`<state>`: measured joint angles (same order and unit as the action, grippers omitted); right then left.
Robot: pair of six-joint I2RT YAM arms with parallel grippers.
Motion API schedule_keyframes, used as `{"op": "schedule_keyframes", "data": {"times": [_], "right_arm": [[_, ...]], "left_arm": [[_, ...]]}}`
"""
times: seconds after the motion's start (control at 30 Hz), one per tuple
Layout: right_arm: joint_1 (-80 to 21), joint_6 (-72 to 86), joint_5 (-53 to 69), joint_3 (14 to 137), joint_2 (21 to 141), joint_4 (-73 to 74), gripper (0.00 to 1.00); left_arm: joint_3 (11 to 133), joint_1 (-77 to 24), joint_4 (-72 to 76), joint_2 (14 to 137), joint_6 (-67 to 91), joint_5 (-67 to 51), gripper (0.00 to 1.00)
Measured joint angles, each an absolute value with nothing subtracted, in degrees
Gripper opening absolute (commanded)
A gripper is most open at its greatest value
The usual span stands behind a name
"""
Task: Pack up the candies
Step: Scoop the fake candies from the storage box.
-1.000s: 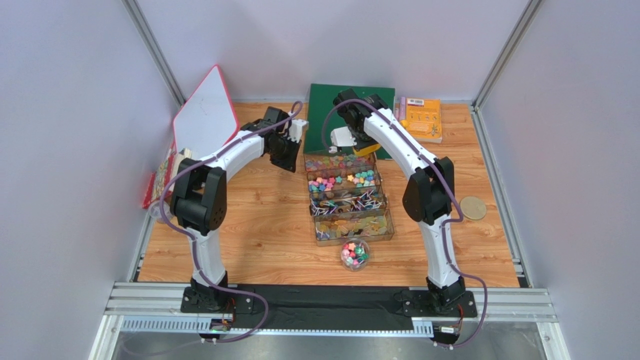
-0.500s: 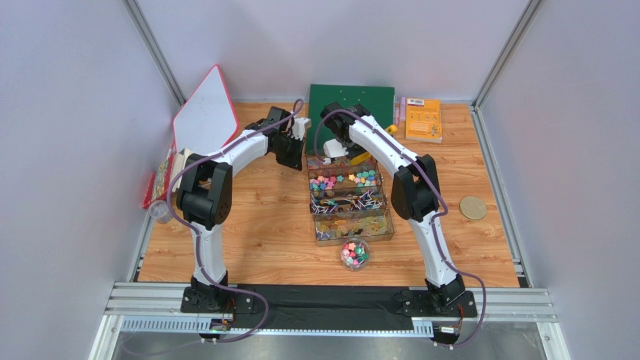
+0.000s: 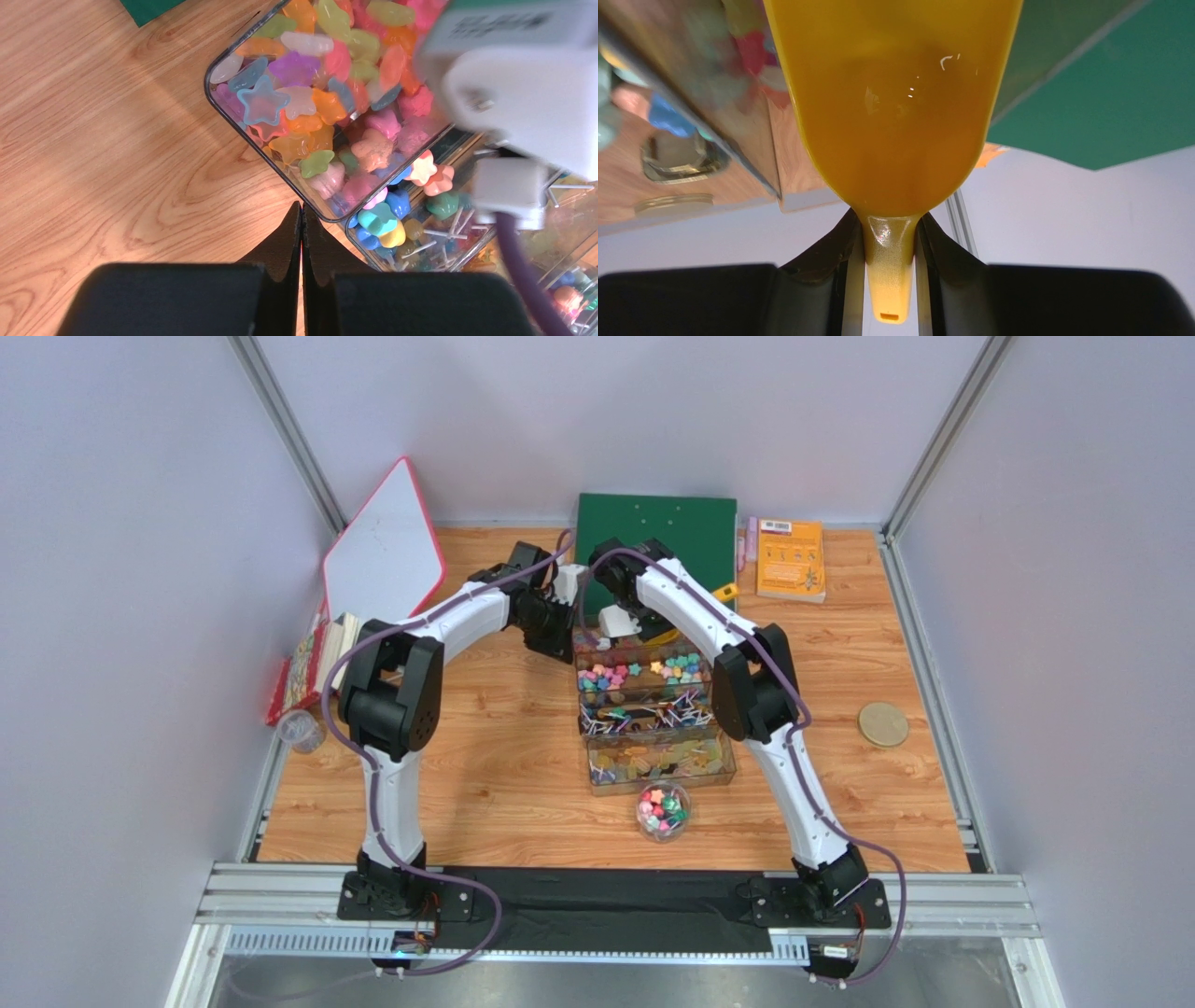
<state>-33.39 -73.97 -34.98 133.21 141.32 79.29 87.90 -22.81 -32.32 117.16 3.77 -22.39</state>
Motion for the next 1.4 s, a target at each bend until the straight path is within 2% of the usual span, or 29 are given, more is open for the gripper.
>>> {"op": "schedule_keyframes", "data": {"times": [0.47, 0.53, 0.73, 0.83, 1.1, 1.4], "right_arm": [[-34.09, -71.55, -24.93, 136.59, 144.33, 78.63, 0.00], [-33.69, -71.72, -23.51, 136.57, 144.27, 78.63, 0.00], [-31.42, -74.02, -15.40, 133.80, 141.36, 76.90, 0.00], [-29.95, -75.48, -11.31, 132.68, 140.18, 76.27, 0.00], [-28.18, -78.06, -4.14, 132.05, 139.17, 75.48, 0.00], [-27.83, -73.12, -1.04, 134.82, 140.53, 77.67, 0.00]], "left_arm": [[87.64, -22.52, -31.94, 117.16, 4.01, -22.48, 0.00], [87.64, -22.37, -32.01, 117.16, 3.99, -22.59, 0.03], [87.64, -21.52, -33.17, 117.01, 3.27, -22.85, 0.41], [87.64, -21.17, -34.39, 116.62, 2.20, -22.87, 0.47], [87.70, -21.02, -38.92, 113.69, -0.62, -22.76, 0.49], [89.45, -20.97, -43.03, 110.78, -3.36, -21.61, 0.49]]}}
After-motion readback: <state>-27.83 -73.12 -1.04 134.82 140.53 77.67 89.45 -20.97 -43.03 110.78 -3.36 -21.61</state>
